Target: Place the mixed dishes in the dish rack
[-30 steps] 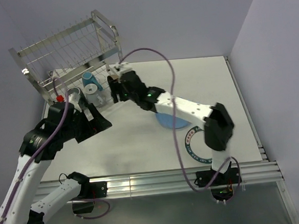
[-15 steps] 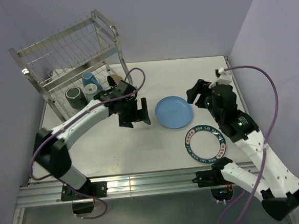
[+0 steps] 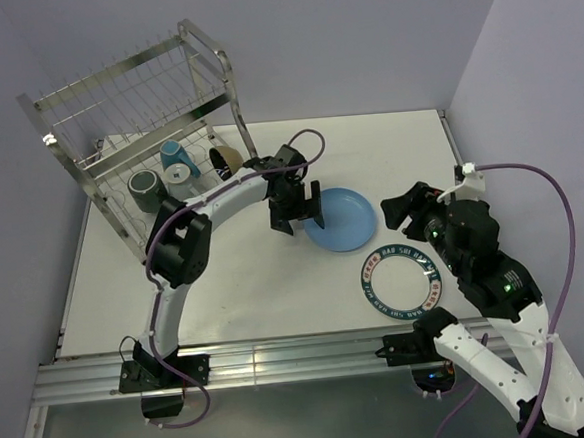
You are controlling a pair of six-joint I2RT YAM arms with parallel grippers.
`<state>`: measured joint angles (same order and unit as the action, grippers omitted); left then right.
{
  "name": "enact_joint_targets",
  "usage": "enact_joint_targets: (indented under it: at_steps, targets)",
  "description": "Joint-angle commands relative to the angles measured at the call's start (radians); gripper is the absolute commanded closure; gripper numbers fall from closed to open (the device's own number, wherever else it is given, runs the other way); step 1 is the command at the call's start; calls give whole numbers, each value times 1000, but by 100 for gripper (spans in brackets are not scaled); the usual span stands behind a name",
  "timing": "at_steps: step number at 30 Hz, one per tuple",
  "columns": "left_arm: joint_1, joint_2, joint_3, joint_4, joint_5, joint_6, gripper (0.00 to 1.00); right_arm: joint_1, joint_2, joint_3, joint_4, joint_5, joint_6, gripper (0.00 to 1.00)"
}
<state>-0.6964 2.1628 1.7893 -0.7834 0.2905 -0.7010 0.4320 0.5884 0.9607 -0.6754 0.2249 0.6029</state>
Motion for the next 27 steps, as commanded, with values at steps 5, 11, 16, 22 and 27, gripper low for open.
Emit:
enact_joint_targets:
  at_steps: [5, 11, 16, 22, 27]
  targets:
    - [-28, 97, 59, -8, -16, 49, 6, 1, -36, 6, -49, 51, 17, 25]
    - [-29, 127, 50, 29, 4, 72, 52, 2, 17, 45, -43, 16, 12, 25]
    - [-29, 132, 71, 18, 15, 106, 99, 1, 96, 105, -32, -9, -11, 25]
    - [-29, -32, 33, 36, -7, 120, 100, -9, 197, 245, -62, -64, -46, 24]
    - [-28, -251, 41, 7, -80, 156, 100, -35, 312, 380, -162, -165, -87, 25]
